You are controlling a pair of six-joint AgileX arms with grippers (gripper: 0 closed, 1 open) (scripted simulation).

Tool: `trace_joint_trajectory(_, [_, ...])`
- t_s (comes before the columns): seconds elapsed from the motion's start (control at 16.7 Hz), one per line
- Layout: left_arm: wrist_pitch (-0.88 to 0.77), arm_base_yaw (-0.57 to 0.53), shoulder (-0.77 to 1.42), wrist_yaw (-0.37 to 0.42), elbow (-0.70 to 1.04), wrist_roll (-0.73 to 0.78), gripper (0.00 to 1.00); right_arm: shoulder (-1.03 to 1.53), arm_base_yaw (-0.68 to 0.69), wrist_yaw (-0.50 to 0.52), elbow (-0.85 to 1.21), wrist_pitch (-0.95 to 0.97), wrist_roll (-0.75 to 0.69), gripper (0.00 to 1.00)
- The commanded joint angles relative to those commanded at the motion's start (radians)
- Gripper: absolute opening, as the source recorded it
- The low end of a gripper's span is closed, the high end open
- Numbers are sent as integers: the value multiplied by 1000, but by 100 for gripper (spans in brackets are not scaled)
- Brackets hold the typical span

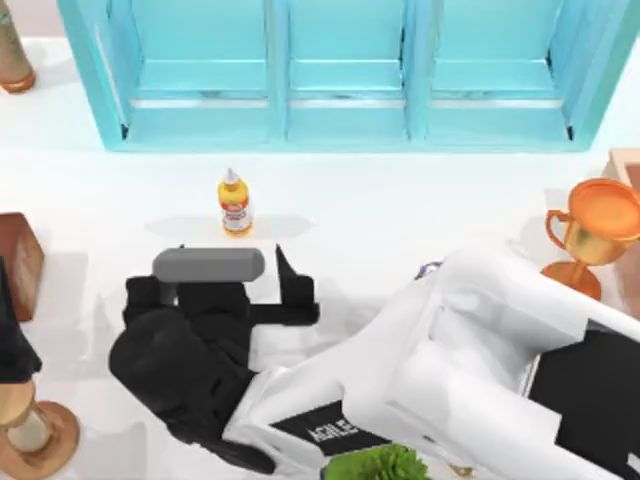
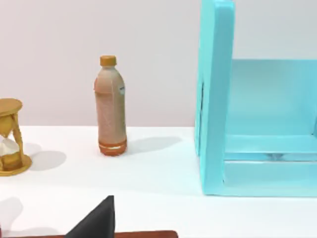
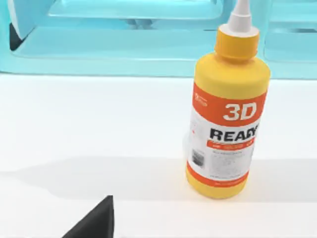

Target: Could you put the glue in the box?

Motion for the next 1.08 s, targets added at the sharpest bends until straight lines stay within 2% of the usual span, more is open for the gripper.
trace_joint_trajectory(0.42, [0,0,0,0,0,0,100,-1,-24,-21,23,-6,-20,100])
trace_joint_trajectory(0.84, [0,0,0,0,0,0,100,148,-154,-140,243,13,-125,100])
trace_joint_trajectory(1.08, [0,0,0,0,0,0,100,202,-174,-158,303,17,-137,100])
